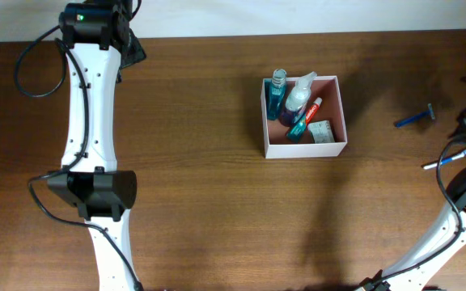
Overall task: Pack container
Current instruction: 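Close the right gripper on the toothbrush handle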
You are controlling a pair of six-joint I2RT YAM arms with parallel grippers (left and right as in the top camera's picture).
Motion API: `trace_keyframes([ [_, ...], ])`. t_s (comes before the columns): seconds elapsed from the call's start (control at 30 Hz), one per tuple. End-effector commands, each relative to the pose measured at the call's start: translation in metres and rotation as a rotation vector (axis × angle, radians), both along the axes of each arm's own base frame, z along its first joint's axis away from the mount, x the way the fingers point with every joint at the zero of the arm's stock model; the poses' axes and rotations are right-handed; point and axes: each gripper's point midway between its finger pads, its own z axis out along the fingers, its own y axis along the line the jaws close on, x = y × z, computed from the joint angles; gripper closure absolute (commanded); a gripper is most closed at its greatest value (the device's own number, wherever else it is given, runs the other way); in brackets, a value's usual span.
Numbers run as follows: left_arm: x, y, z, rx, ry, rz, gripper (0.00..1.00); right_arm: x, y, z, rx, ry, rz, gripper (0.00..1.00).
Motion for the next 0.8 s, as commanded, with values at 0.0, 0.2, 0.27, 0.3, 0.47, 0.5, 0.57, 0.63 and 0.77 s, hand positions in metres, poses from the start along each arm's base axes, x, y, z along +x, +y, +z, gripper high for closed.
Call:
trace_keyframes([
  [0.0, 0.001, 0.003, -0.005, 0.009, 0.008, 0.017, 0.01, 0.017, 0.017, 0.027, -0.02, -0.06, 0.08, 0.92],
  [0.2, 0.001, 0.003, -0.005, 0.009, 0.008, 0.017, 0.01, -0.011, -0.005, 0.014, -0.16, 0.136, -0.002, 0.86],
  [0.27, 0.001, 0.003, -0.005, 0.009, 0.008, 0.017, 0.01, -0.017, -0.009, 0.006, -0.169, 0.164, -0.006, 0.86],
  [0.3, 0.001, 0.003, -0.005, 0.009, 0.008, 0.017, 0.01, -0.019, -0.009, 0.003, -0.165, 0.172, -0.007, 0.85],
  [0.47, 0.001, 0.003, -0.005, 0.009, 0.008, 0.017, 0.01, -0.026, -0.007, -0.024, -0.137, 0.211, -0.012, 0.8],
  [0.5, 0.001, 0.003, -0.005, 0.009, 0.008, 0.017, 0.0, -0.029, -0.007, -0.03, -0.13, 0.22, -0.015, 0.79],
  [0.57, 0.001, 0.003, -0.005, 0.009, 0.008, 0.017, 0.0, -0.034, -0.005, -0.04, -0.116, 0.238, -0.014, 0.79],
  [0.63, 0.001, 0.003, -0.005, 0.009, 0.008, 0.017, 0.01, -0.039, -0.004, -0.049, -0.104, 0.253, -0.018, 0.79],
  [0.77, 0.001, 0.003, -0.005, 0.009, 0.008, 0.017, 0.01, -0.052, -0.006, -0.064, -0.093, 0.29, -0.028, 0.78],
])
